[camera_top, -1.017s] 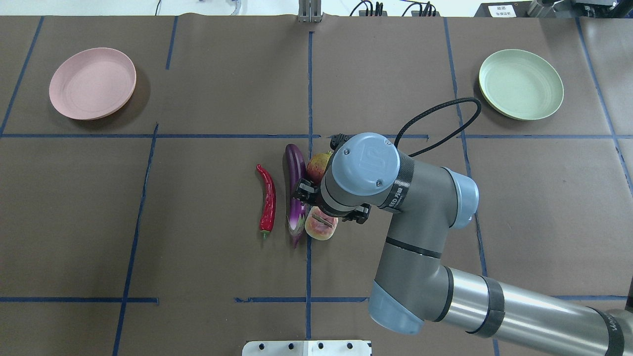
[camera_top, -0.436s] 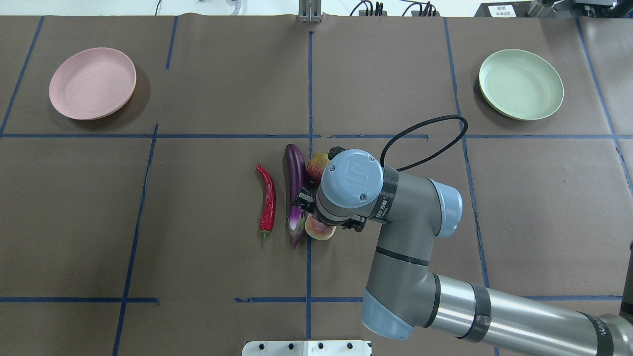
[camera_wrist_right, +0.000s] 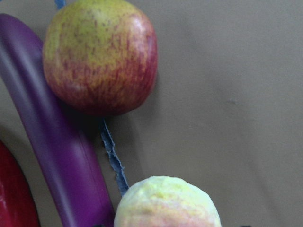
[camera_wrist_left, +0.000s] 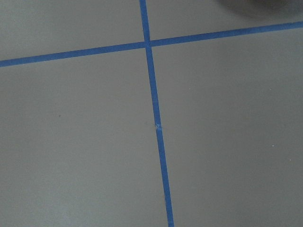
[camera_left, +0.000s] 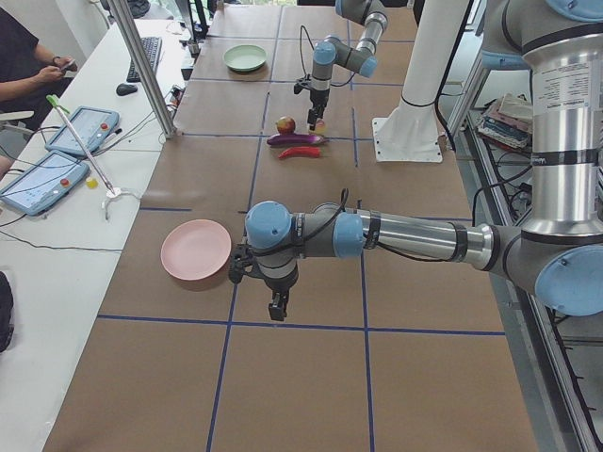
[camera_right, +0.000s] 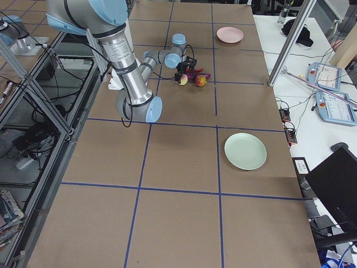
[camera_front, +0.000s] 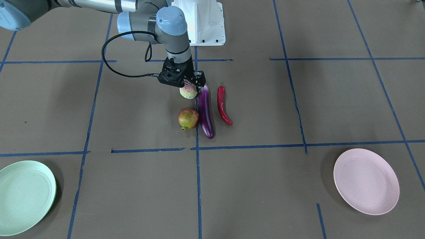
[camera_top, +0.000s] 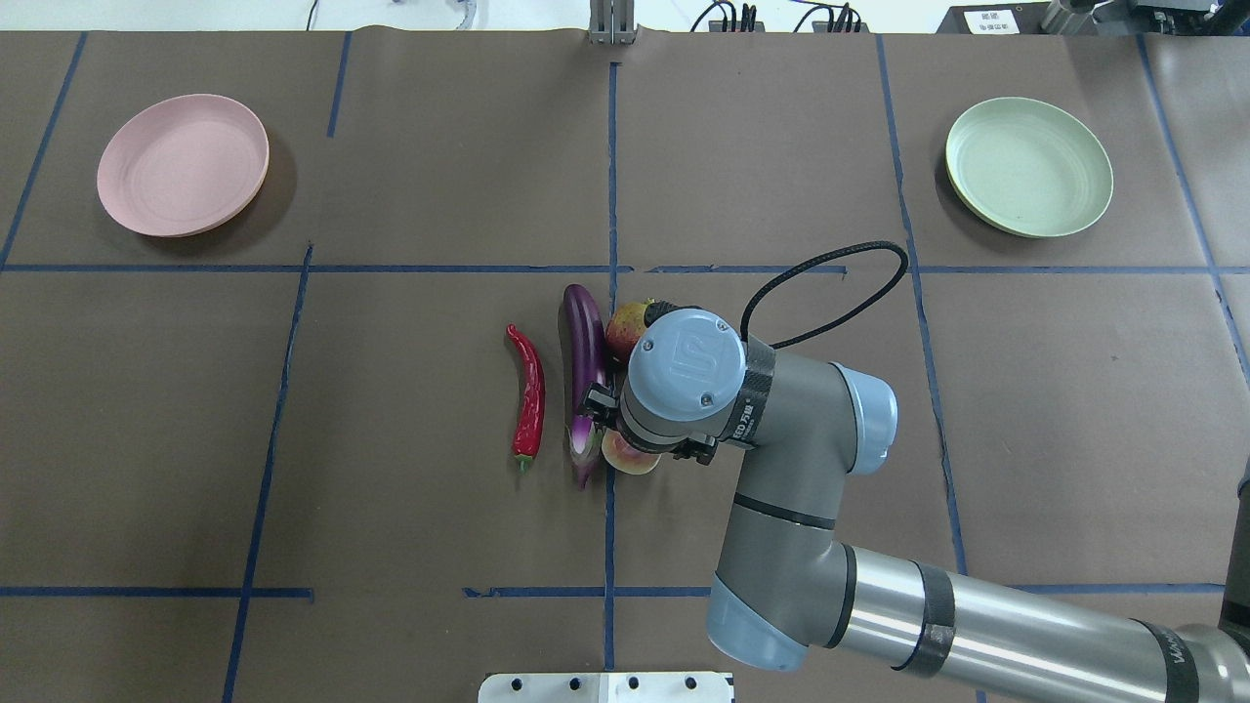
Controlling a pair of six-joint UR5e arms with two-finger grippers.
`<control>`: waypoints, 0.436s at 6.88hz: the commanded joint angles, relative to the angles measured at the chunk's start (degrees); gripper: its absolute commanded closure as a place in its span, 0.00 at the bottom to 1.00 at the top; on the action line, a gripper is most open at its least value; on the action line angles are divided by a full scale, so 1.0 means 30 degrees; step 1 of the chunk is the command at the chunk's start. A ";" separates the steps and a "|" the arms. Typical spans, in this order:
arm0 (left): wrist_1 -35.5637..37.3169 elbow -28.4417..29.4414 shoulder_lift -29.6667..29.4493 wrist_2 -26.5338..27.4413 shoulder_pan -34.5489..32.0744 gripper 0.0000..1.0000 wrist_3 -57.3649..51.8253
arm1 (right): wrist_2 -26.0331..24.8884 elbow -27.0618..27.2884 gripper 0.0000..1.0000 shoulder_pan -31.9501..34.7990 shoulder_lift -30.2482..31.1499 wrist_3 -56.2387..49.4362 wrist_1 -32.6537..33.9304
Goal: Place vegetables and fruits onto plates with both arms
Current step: 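Close the right gripper on the pink-yellow fruit and lift it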
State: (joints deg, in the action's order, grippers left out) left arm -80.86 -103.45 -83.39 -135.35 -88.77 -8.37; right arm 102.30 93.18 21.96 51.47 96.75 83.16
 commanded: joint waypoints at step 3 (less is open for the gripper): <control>0.0000 -0.0030 0.0022 -0.0001 -0.0029 0.00 -0.0053 | 0.0176 0.0484 1.00 0.0266 0.0448 0.1792 -0.1326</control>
State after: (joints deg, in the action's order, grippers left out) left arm -80.86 -103.56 -83.32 -135.35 -88.81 -8.51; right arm 102.52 92.21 22.05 51.99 101.02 78.89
